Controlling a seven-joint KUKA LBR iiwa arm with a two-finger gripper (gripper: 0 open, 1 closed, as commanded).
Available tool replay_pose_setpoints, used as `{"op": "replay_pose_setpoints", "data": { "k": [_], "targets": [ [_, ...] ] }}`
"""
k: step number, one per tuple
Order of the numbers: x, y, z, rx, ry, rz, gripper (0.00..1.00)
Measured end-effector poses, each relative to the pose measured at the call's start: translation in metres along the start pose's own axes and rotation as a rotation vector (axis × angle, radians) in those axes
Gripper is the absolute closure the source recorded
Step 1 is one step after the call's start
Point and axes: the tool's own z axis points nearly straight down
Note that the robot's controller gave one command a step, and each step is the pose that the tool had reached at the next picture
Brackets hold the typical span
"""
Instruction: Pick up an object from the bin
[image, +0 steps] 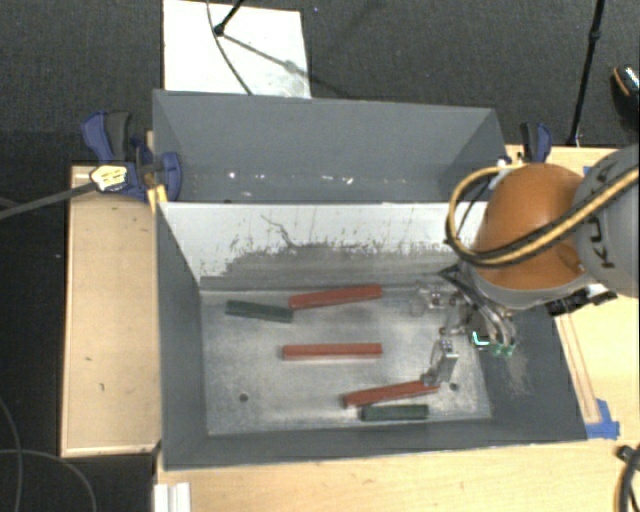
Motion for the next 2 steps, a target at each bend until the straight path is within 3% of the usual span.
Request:
{"op": "replay_pose_setpoints", "data": {
  "k": [1, 2],
  "targets": [
    [0.0317, -0.0171, 0.0834, 0.0, 0.002, -0.027, 0.0],
    [0.0288, -0.0165, 0.0771, 0.001, -0.004, -0.032, 1.0]
  ]
}}
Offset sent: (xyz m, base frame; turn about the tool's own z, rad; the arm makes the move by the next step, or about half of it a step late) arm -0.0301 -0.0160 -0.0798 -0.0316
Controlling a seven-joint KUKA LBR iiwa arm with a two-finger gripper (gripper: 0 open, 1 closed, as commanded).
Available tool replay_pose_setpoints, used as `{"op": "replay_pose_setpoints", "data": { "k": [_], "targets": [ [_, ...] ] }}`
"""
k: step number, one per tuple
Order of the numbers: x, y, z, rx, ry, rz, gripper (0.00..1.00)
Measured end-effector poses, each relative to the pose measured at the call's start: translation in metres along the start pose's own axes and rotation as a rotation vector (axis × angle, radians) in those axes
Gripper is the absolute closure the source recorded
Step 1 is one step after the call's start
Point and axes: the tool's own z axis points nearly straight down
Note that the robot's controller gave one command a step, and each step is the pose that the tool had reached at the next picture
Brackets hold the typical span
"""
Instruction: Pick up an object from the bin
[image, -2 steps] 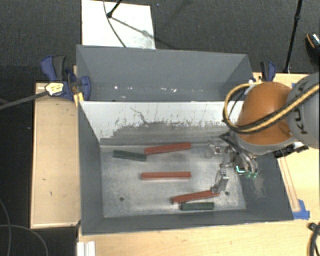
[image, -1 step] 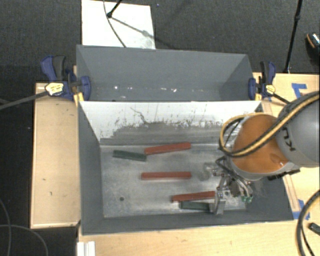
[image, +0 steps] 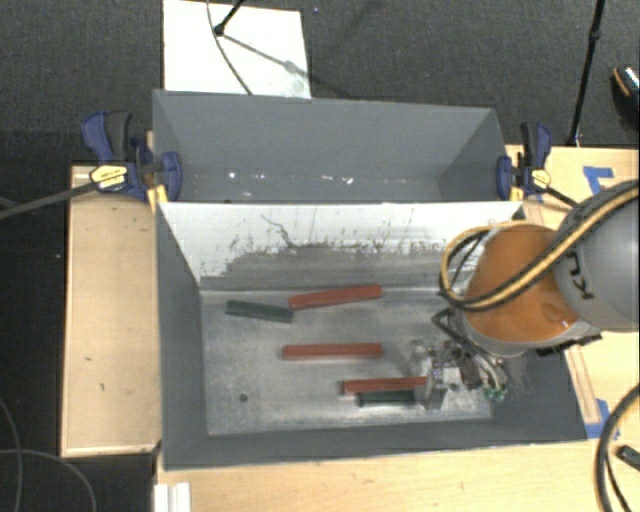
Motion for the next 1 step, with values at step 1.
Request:
{"op": "replay_pose_setpoints", "data": {
  "k": [1],
  "targets": [
    [-0.0324, -0.0236, -0.1746, 0.002, -0.013, -0.015, 1.0]
  ]
}}
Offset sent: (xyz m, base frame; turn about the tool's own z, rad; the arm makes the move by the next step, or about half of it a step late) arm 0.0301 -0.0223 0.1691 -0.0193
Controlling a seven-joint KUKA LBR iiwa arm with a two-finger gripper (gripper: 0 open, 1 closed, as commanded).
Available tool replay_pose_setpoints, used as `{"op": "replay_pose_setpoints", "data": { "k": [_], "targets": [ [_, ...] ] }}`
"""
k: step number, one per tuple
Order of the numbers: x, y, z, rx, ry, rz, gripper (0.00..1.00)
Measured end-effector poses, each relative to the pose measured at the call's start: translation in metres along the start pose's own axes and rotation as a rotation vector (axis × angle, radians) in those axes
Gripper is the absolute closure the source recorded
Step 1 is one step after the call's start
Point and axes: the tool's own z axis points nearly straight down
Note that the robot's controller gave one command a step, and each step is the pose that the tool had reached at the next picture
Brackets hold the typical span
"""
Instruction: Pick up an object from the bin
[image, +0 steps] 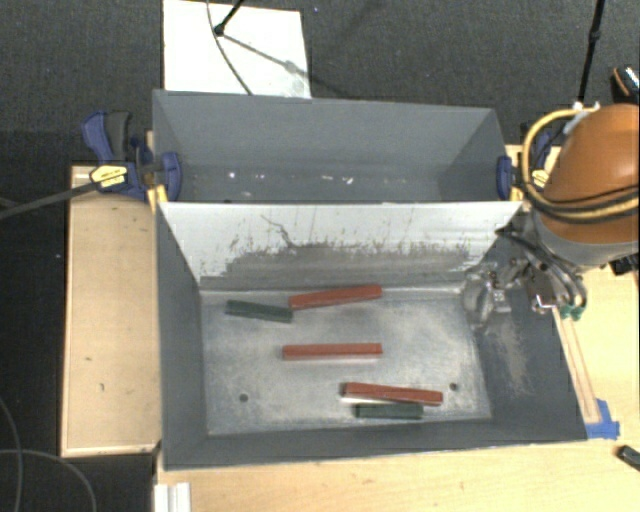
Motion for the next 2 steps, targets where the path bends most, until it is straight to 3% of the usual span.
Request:
{"op": "replay_pose_setpoints", "data": {
  "k": [1, 2],
  "targets": [
    [0.002, 0.001, 0.005, -0.002, 0.01, 0.0, 0.0],
    [0.007, 0.03, 0.149, -0.006, 0.016, -0.291, 0.0]
  ]
}}
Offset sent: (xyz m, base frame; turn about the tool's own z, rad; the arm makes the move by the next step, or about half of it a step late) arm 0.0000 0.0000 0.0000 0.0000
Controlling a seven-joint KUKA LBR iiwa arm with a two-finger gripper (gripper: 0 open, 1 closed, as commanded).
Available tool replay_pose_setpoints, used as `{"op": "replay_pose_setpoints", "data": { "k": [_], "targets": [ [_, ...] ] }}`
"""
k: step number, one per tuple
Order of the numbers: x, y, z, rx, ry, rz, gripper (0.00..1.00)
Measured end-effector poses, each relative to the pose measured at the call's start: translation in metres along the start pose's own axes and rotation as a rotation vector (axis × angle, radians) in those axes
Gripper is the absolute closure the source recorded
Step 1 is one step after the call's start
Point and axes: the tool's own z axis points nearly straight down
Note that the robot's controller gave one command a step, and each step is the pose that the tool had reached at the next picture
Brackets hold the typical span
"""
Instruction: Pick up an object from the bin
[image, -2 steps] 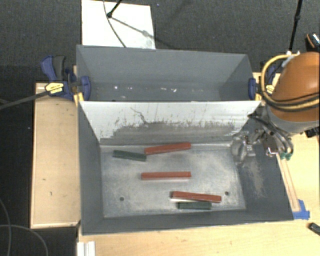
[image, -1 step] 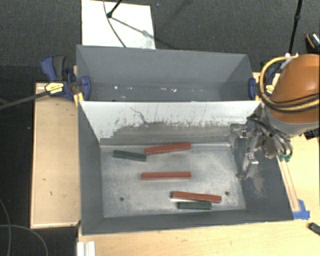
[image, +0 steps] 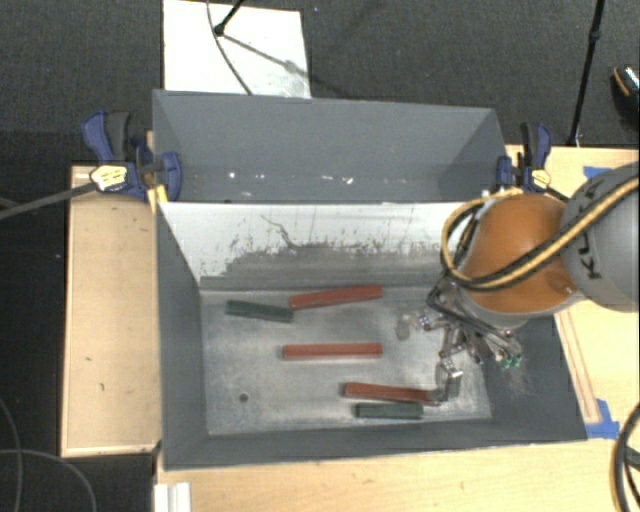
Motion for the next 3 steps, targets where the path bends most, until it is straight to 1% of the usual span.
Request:
{"op": "replay_pose_setpoints", "data": {
  "k": [1, 2, 3],
  "targets": [
    [-0.059, 0.065, 0.026, -0.001, -0.009, 0.095, 0.0],
    [-0.058, 0.061, 0.025, 0.002, -0.008, 0.1, 1.0],
    [-0.004, 0.032, -0.138, 0.007, -0.011, -0.089, 1.0]
  ]
}}
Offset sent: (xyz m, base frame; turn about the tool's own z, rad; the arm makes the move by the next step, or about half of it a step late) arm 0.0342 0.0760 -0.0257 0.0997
